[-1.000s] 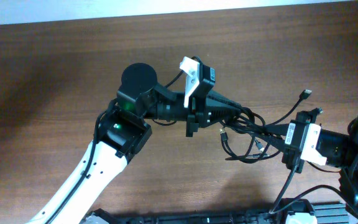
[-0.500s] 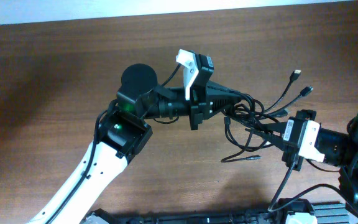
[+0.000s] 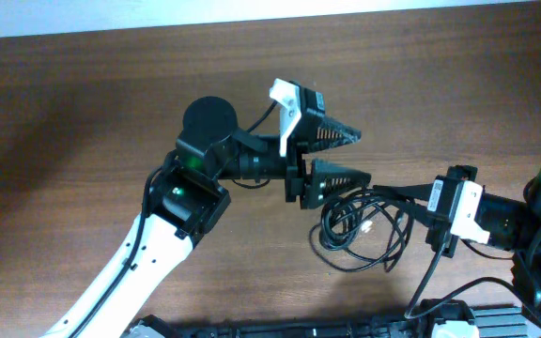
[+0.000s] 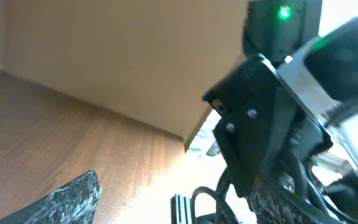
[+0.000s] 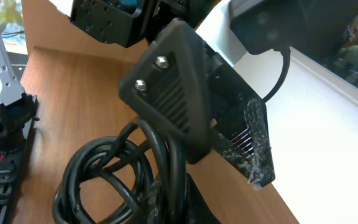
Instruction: Untangle cables
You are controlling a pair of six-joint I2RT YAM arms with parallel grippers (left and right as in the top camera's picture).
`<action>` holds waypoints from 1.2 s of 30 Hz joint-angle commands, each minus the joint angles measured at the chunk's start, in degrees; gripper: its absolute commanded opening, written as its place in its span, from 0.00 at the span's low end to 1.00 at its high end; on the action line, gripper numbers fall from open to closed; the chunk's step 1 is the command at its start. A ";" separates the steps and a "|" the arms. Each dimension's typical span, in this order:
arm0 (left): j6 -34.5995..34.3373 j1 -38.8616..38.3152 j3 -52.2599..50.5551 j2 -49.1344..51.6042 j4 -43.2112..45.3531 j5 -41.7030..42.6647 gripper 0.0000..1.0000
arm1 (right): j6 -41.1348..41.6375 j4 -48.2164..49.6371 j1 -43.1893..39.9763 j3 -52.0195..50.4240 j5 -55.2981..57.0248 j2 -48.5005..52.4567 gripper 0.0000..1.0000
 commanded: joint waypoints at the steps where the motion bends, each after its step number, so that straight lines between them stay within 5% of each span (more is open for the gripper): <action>1: 2.71 -0.15 0.68 -0.39 -0.20 3.41 0.76 | 0.44 0.42 -0.11 0.59 -0.59 -0.02 0.05; 7: 9.94 -0.07 0.68 -0.39 -3.08 12.13 0.69 | 0.44 0.61 -0.11 0.59 -0.57 -0.02 0.04; 13: 17.66 -0.13 0.68 -0.39 -17.62 11.93 0.56 | 0.44 1.09 -0.11 0.59 -0.59 -0.02 0.04; 21: 18.43 -0.13 0.68 -0.39 -20.68 9.22 0.42 | 0.44 1.09 -0.11 0.59 -0.59 -0.02 0.05; 36: 20.52 -7.74 0.68 -0.39 -18.60 7.08 0.50 | 0.44 1.07 -0.09 0.59 -0.61 2.03 0.05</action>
